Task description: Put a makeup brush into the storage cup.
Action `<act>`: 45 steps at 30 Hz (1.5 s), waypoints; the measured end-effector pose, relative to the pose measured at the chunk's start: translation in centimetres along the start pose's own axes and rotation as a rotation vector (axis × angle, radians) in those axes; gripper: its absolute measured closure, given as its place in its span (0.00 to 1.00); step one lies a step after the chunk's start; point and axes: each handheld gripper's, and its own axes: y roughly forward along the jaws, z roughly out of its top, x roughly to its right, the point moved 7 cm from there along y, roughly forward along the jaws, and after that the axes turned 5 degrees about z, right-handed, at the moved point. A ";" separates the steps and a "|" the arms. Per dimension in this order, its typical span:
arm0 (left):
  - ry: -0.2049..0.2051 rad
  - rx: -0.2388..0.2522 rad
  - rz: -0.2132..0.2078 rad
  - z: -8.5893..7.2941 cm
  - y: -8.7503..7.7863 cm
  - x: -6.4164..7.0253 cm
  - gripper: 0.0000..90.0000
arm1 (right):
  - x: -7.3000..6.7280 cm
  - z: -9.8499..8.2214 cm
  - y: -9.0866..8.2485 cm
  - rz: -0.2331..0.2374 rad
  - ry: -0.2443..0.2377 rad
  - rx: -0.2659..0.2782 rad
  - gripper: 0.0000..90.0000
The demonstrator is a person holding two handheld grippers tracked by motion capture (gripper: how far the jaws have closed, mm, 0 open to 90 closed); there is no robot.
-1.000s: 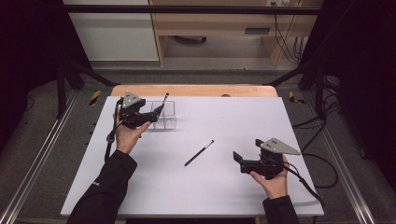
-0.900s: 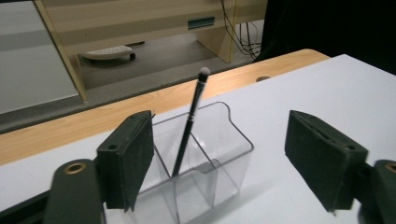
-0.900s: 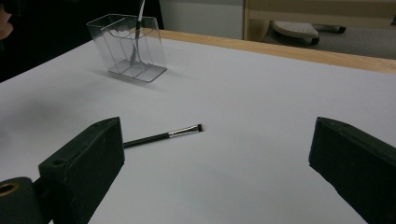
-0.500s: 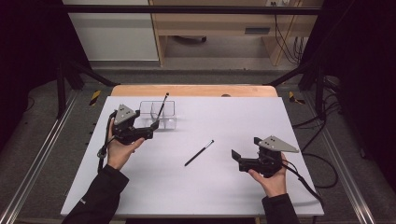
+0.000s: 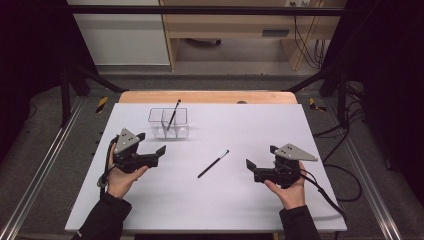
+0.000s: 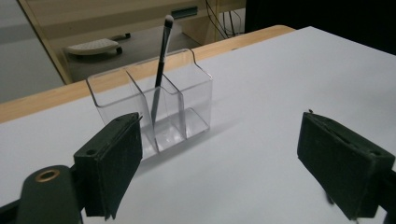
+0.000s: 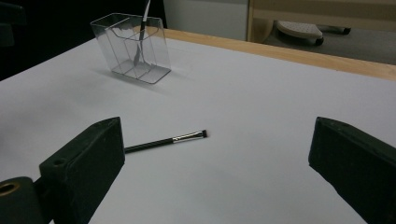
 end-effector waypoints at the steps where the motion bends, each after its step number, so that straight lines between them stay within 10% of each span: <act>1: 0.006 -0.007 0.002 -0.3 -0.1 0.1 0.15 | 0.0 0.0 0.1 0.001 -0.001 -0.003 0.05; 16: 0.005 -0.060 -0.015 -3.7 -0.8 1.6 0.14 | -0.9 0.2 1.3 0.027 -0.028 -0.036 0.05; 45: -0.008 -0.064 -0.016 -4.6 -1.5 1.2 0.12 | -3.1 0.8 4.9 0.073 -0.091 -0.120 0.05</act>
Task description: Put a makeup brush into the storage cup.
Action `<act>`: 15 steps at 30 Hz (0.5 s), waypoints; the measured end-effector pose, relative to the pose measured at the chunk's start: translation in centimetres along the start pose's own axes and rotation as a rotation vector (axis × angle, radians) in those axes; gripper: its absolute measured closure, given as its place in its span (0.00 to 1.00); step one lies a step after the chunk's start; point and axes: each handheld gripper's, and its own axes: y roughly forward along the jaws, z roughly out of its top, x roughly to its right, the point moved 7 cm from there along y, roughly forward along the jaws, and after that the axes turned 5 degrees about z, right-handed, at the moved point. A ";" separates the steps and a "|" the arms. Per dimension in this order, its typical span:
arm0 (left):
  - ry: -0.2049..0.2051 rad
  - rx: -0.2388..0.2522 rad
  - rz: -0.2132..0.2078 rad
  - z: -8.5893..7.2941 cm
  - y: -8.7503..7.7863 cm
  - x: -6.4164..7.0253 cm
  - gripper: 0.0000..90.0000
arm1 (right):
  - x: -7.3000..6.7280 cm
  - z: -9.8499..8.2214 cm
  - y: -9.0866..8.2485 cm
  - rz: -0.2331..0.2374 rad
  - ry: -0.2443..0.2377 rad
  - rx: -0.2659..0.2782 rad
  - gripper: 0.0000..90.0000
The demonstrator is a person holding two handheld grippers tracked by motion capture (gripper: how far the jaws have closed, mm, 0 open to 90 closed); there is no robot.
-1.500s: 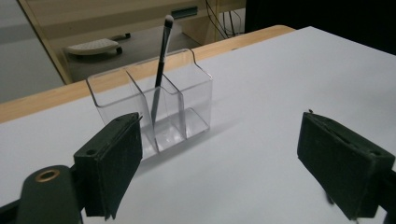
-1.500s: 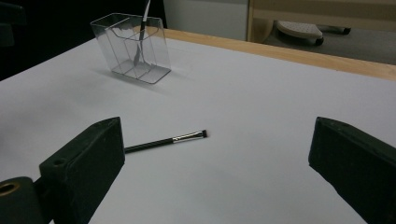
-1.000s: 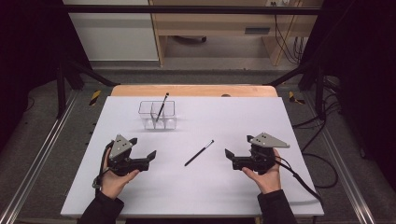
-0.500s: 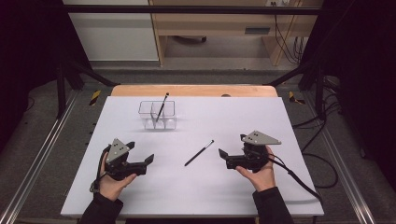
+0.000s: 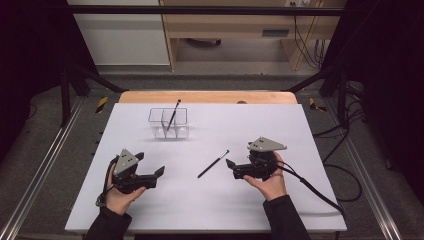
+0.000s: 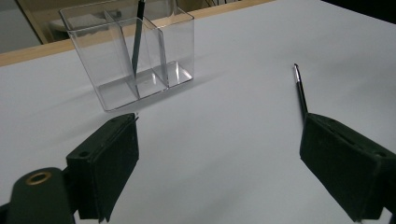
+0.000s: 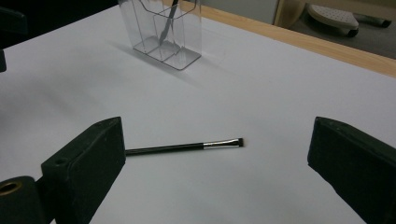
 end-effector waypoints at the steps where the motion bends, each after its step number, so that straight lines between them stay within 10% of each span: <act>1: 0.000 -0.001 -0.001 0.0 0.0 0.0 0.12 | -0.1 0.1 0.2 0.002 -0.004 -0.002 0.05; 15: 0.016 -0.025 -0.007 -0.4 0.2 0.1 0.12 | -0.5 -0.3 3.8 0.025 -0.065 -0.110 0.07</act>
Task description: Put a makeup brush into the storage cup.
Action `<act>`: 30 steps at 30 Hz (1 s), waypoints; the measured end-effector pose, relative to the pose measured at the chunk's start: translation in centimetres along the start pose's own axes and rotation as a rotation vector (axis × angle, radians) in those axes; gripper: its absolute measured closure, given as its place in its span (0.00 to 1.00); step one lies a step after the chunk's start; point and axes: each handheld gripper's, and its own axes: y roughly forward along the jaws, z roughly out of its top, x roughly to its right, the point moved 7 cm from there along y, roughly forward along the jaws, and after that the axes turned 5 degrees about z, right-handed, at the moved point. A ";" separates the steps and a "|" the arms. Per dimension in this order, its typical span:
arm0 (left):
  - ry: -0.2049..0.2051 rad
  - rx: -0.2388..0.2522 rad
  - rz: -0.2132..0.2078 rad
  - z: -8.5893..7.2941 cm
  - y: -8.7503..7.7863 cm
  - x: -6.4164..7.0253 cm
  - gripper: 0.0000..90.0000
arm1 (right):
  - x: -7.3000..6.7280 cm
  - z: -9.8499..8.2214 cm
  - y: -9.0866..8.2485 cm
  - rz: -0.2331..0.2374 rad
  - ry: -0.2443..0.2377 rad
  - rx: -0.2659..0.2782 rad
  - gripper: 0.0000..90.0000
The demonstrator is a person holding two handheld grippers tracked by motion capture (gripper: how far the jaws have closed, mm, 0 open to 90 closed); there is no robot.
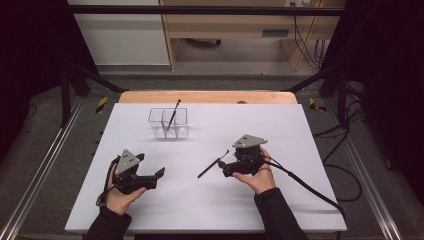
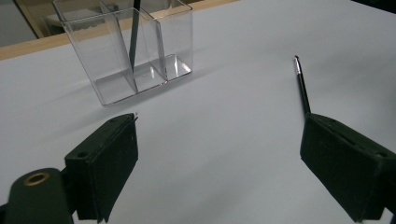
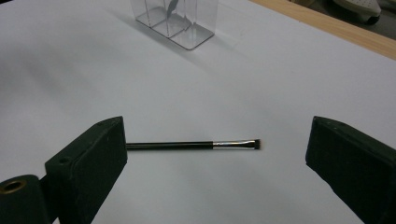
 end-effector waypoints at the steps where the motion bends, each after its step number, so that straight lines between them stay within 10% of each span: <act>1: -0.002 0.000 -0.002 0.0 0.0 0.0 0.12 | 0.0 0.0 0.2 0.004 -0.005 -0.008 0.07; 30: 0.005 -0.015 -0.012 -0.1 0.2 0.2 0.11 | -0.3 -1.0 5.0 0.114 -0.096 -0.138 0.10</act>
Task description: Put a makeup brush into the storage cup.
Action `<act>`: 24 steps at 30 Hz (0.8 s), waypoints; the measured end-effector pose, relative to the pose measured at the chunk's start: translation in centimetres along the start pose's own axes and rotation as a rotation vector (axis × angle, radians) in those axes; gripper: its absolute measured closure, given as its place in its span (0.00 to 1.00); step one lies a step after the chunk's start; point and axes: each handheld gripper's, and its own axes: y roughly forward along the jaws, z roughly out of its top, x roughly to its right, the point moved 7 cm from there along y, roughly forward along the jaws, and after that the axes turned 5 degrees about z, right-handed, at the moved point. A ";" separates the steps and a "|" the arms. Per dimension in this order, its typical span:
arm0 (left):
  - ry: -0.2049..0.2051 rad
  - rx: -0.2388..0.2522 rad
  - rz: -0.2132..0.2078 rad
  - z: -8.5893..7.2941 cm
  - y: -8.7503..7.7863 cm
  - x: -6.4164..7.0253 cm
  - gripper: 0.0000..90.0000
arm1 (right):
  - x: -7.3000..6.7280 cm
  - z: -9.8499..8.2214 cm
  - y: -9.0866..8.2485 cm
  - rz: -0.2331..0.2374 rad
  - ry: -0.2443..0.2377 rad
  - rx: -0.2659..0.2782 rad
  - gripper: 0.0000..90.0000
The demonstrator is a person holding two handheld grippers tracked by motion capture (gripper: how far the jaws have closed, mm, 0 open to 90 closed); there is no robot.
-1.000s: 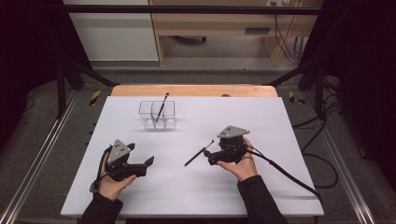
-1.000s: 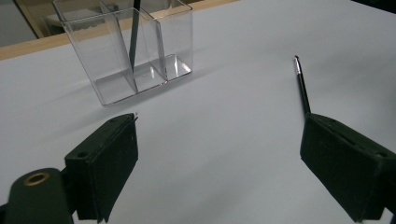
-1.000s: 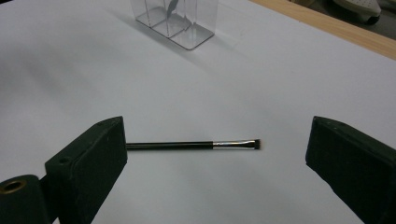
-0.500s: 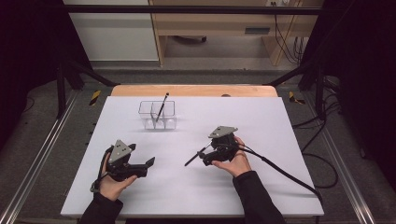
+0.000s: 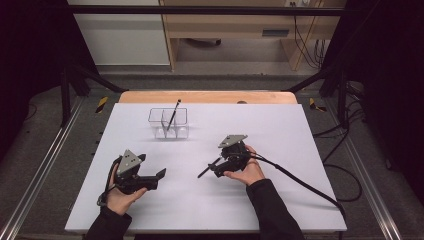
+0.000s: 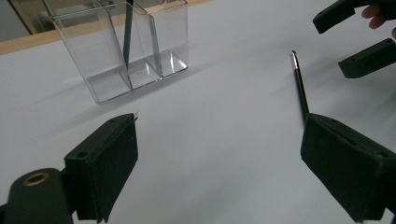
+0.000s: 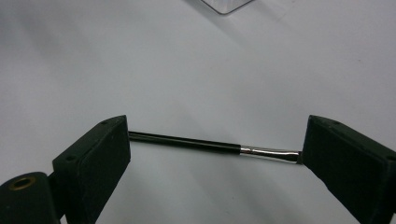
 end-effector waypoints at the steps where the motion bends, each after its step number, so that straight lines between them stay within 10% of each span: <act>1: 0.000 -0.001 0.001 0.0 0.0 0.0 0.11 | 0.0 0.0 0.1 0.003 -0.001 -0.004 0.10; 24: 0.000 0.000 0.000 0.0 0.0 -0.1 0.11 | -0.7 -0.7 3.4 0.074 -0.082 -0.067 0.13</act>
